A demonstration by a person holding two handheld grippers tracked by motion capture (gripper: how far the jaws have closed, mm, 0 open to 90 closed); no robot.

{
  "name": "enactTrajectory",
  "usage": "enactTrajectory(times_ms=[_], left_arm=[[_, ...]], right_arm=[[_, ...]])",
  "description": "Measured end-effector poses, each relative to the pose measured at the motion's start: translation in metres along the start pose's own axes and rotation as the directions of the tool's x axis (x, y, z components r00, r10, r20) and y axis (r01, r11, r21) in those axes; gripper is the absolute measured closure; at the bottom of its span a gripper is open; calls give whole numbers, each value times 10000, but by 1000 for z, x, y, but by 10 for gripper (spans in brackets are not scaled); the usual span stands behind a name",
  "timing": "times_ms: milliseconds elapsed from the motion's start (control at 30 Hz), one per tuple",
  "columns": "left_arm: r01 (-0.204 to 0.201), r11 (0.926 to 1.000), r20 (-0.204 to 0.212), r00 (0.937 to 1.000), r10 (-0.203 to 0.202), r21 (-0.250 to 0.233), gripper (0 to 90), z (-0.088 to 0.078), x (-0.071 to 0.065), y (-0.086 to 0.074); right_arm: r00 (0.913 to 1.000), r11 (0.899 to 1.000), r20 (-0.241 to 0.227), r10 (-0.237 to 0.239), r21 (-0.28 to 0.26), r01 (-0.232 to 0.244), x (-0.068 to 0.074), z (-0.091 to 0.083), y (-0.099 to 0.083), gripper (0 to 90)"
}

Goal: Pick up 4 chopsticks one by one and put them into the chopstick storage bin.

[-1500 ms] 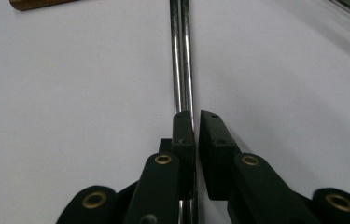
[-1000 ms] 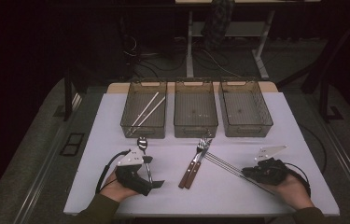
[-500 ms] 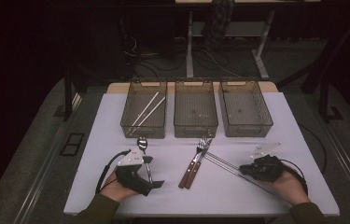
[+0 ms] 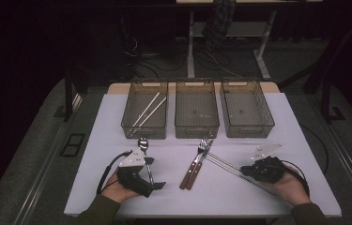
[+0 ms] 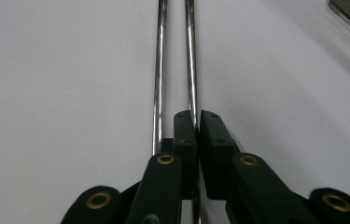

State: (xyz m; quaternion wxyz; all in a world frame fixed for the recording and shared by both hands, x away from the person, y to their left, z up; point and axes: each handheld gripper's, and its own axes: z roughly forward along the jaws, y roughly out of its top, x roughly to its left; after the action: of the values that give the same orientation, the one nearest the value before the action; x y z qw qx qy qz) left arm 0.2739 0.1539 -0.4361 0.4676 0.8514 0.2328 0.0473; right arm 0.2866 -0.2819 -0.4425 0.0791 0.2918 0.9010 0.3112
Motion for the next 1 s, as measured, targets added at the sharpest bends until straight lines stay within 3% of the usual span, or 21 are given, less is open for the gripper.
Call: enactTrajectory(times_ms=[767,1000], left_arm=[[-53,10000,60,10000,53,-4,19,0,0,0],[-43,10000,78,10000,44,-34,18,0,-1,0]], right_arm=[[10000,10000,51,61,-63,-61,0,-1,0,856],[9998,9989,12,196,-419,-196,-1,-9,1,856]])
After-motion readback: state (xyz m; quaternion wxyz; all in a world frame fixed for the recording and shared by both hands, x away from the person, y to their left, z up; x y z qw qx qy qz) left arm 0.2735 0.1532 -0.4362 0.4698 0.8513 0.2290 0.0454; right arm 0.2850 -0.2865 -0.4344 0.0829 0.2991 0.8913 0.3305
